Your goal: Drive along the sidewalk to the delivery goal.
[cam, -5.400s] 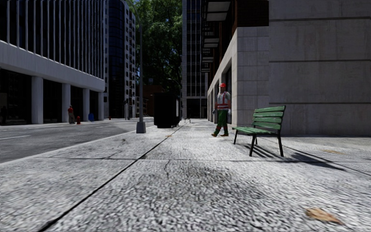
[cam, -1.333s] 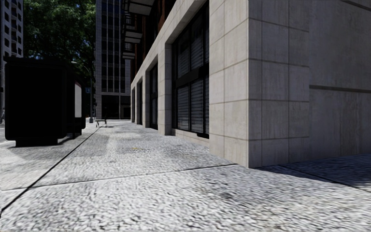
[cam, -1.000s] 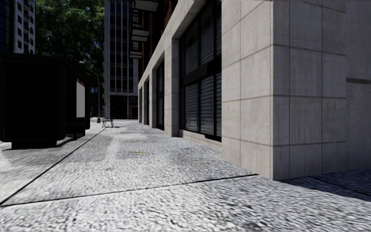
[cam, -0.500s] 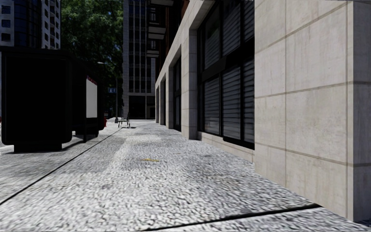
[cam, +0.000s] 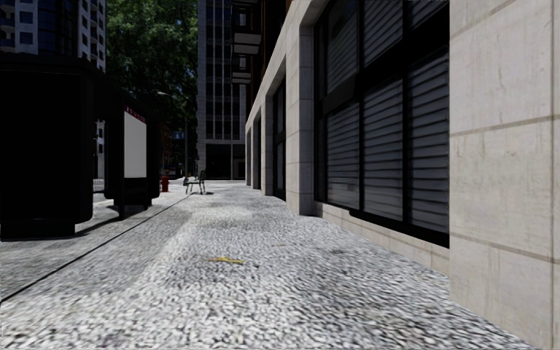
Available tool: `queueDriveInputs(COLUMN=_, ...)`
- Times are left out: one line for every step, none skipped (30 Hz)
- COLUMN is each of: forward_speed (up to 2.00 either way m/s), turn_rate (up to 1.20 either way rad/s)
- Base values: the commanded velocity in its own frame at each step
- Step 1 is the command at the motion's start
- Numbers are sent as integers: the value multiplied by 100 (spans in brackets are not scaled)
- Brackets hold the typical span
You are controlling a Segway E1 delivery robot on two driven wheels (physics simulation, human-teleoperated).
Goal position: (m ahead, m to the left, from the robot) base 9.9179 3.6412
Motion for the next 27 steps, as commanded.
queueDriveInputs(forward_speed=152, turn_rate=9)
queueDriveInputs(forward_speed=152, turn_rate=9)
queueDriveInputs(forward_speed=151, turn_rate=10)
queueDriveInputs(forward_speed=151, turn_rate=8)
queueDriveInputs(forward_speed=151, turn_rate=0)
queueDriveInputs(forward_speed=151, turn_rate=0)
queueDriveInputs(forward_speed=151, turn_rate=0)
queueDriveInputs(forward_speed=151, turn_rate=0)
queueDriveInputs(forward_speed=150, turn_rate=0)
queueDriveInputs(forward_speed=150, turn_rate=0)
queueDriveInputs(forward_speed=150, turn_rate=0)
queueDriveInputs(forward_speed=150, turn_rate=0)
queueDriveInputs(forward_speed=150, turn_rate=0)
queueDriveInputs(forward_speed=150, turn_rate=0)
queueDriveInputs(forward_speed=150, turn_rate=0)
queueDriveInputs(forward_speed=150, turn_rate=0)
queueDriveInputs(forward_speed=150, turn_rate=0)
queueDriveInputs(forward_speed=150, turn_rate=0)
queueDriveInputs(forward_speed=150, turn_rate=0)
queueDriveInputs(forward_speed=150, turn_rate=0)
queueDriveInputs(forward_speed=150, turn_rate=0)
queueDriveInputs(forward_speed=150, turn_rate=0)
queueDriveInputs(forward_speed=150, turn_rate=0)
queueDriveInputs(forward_speed=150, turn_rate=0)
queueDriveInputs(forward_speed=150, turn_rate=0)
queueDriveInputs(forward_speed=150, turn_rate=0)
queueDriveInputs(forward_speed=150, turn_rate=0)
